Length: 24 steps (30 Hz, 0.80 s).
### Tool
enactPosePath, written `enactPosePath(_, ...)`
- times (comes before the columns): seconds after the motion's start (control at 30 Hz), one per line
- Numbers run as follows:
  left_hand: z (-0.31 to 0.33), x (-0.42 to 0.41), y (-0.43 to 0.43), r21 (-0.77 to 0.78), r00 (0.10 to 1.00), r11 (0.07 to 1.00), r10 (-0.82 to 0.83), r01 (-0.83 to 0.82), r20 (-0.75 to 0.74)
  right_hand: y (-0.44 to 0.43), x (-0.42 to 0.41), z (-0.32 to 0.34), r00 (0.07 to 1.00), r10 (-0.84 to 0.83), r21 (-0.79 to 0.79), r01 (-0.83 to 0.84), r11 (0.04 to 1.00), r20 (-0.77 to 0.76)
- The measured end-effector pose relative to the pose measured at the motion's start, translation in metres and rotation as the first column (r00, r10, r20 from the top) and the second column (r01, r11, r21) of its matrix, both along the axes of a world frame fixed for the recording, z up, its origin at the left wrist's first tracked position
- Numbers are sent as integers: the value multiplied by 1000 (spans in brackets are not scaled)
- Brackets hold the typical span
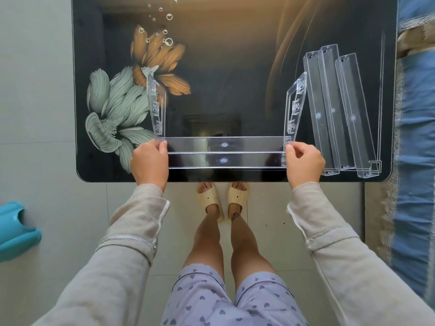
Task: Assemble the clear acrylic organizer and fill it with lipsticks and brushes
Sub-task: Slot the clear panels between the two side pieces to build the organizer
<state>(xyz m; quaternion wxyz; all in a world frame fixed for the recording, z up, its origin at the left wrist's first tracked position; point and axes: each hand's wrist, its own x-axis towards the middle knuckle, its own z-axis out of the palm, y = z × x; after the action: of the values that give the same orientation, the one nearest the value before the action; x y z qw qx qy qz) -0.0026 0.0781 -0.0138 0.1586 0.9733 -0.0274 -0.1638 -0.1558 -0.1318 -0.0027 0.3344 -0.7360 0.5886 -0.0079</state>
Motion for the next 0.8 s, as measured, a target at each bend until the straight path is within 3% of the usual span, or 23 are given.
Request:
enactPosePath(0.2,-1,0,-1,7,1000,1000,-3,3,1,-12,9,6,982,106,1,-107,994,-156)
enactPosePath(0.33,-3,-2,-2,2,1000,1000,8,-8,5,-10,9,4,978,104,-6,-107,994,-180)
enactPosePath(0.43,-3,-4,-2,-20,1000,1000,18,-18,6,-11,4,2,980,129,12,-128,992,-150)
enactPosePath(0.53,-2,-4,-1,-43,1000,999,25,-24,4,-17,-4,6,994,112,35,-112,993,-10)
enactPosePath(0.63,-1,-6,-3,-48,1000,999,4,-4,4,-36,-6,10,997,8,-88,-1,996,80)
enactPosePath(0.8,-1,-13,-12,-50,1000,998,-25,25,-5,-64,11,4,987,73,-163,-96,982,-140)
